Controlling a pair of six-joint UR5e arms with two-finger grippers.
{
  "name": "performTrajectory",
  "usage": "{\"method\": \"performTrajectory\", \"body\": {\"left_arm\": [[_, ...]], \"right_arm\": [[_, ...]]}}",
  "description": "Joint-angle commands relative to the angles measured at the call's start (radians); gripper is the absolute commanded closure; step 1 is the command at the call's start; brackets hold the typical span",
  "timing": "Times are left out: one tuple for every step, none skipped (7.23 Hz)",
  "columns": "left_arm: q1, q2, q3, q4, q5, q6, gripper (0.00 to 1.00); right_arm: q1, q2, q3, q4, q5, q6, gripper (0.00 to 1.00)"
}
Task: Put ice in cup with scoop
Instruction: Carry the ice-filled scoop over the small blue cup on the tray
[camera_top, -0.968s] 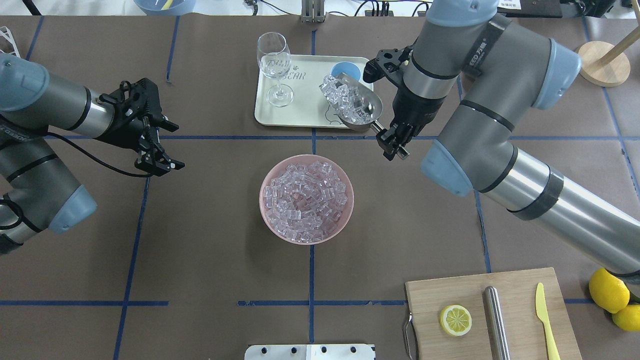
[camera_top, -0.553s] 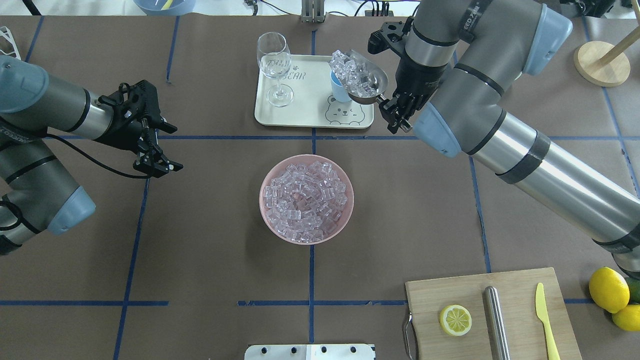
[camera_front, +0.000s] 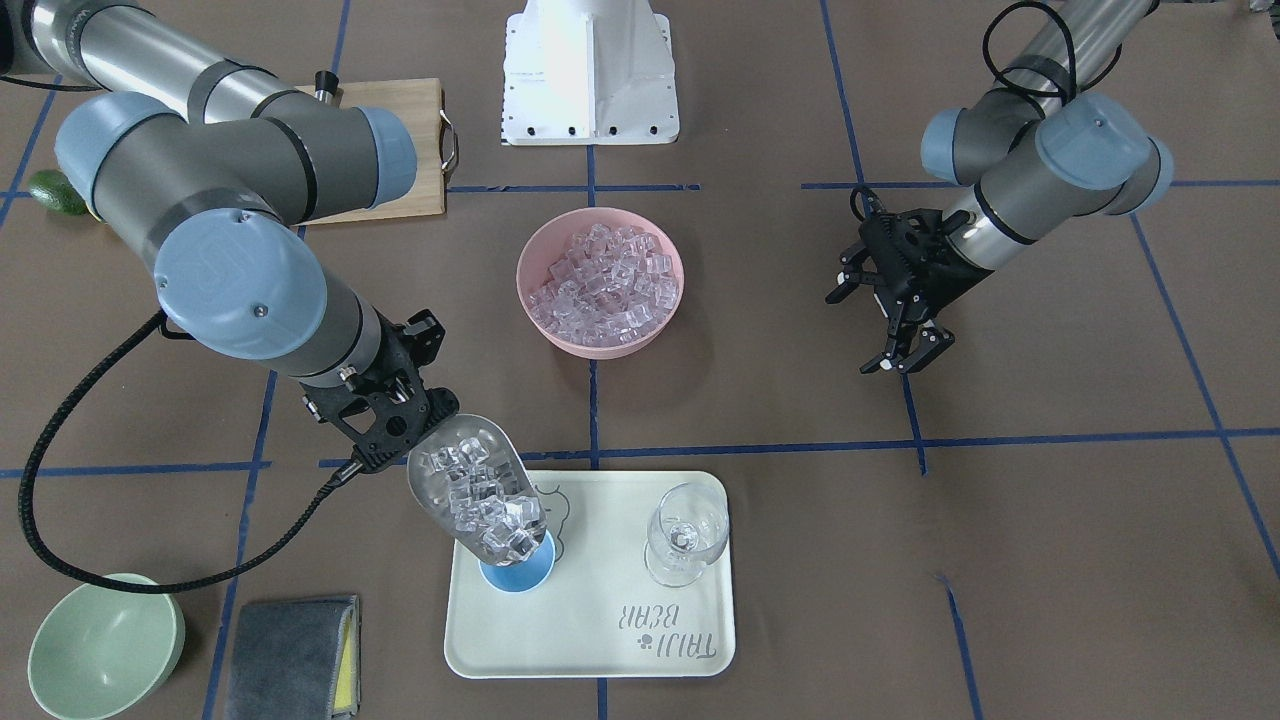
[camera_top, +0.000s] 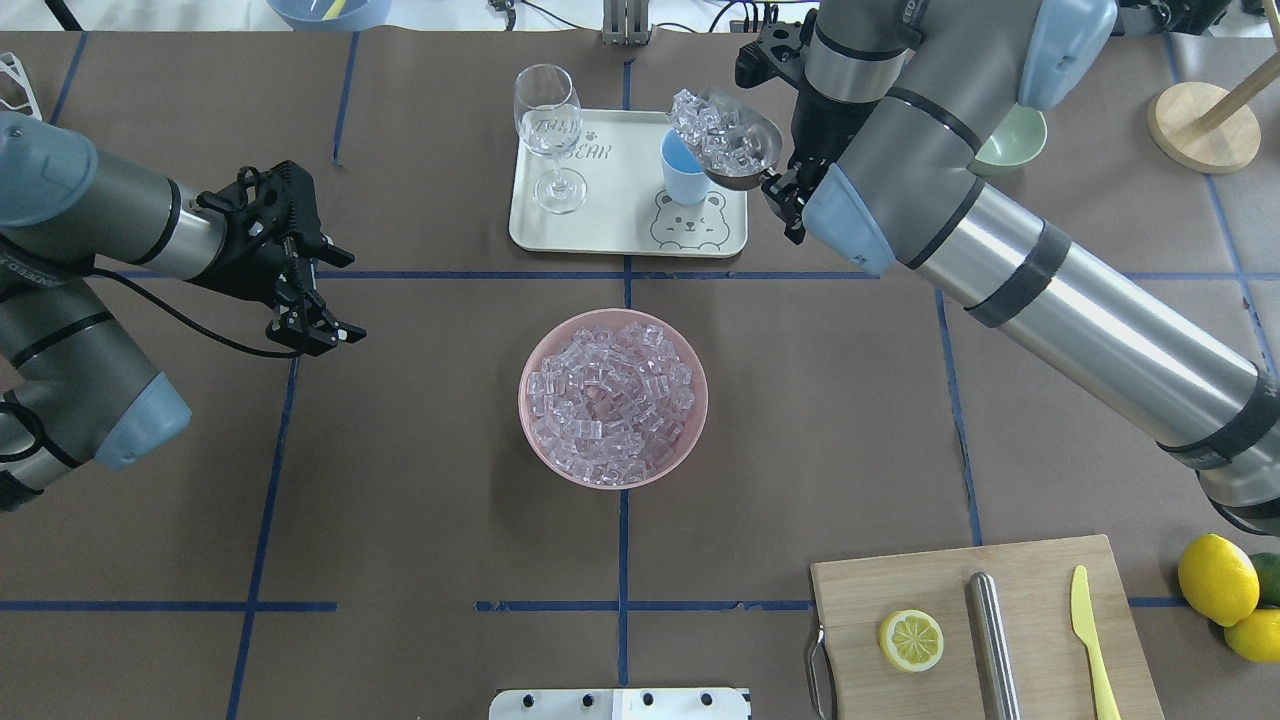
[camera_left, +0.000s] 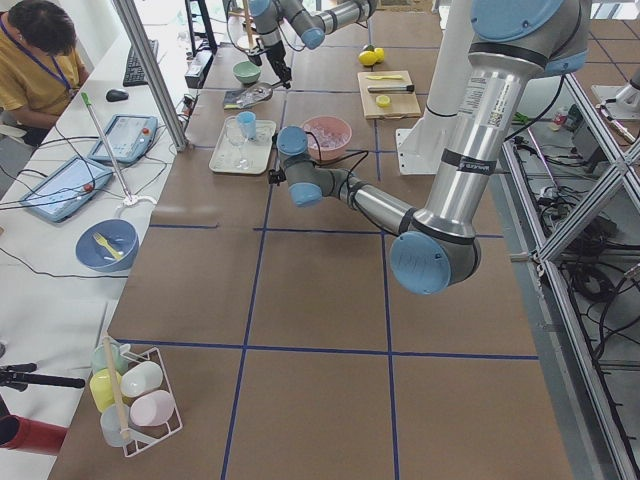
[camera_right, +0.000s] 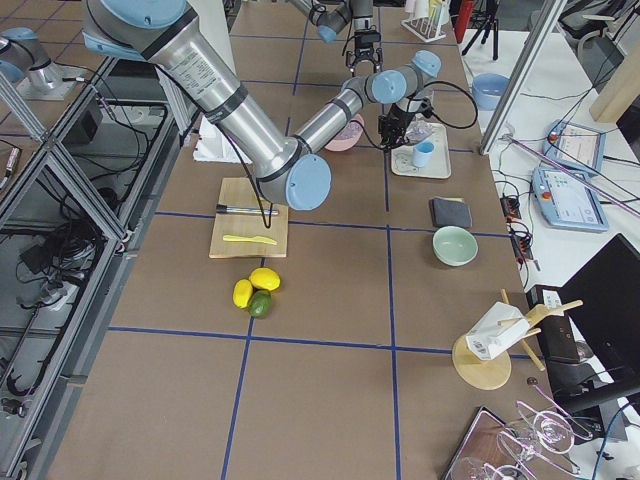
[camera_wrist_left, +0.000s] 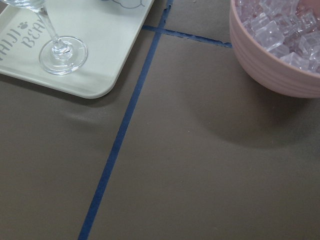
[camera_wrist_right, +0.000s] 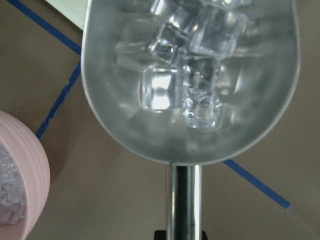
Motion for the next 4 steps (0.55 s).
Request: {"method": "performTrajectory", "body": {"left_arm": [[0.000,0.002,-0.001,0.000,0.000,-0.002,0.00],[0.000,0.002,-0.003,0.000,0.000,-0.002,0.00],[0.000,0.002,-0.001,-0.002,0.000,-0.002,0.00],[0.000,0.002,0.002,-0.002,0.000,0.000,0.00]], "right_arm": [[0.002,0.032,-0.028,-0.083,-0.034,-0.065,1.00],[0.002,0.036,-0.029,-0.126,-0.048,-0.091,1.00],[0.002,0.059,-0.035,-0.184,-0.067,-0.112,1.00],[0.002,0.091,-0.069,-0.227,-0.080,-0.146,1.00]]}}
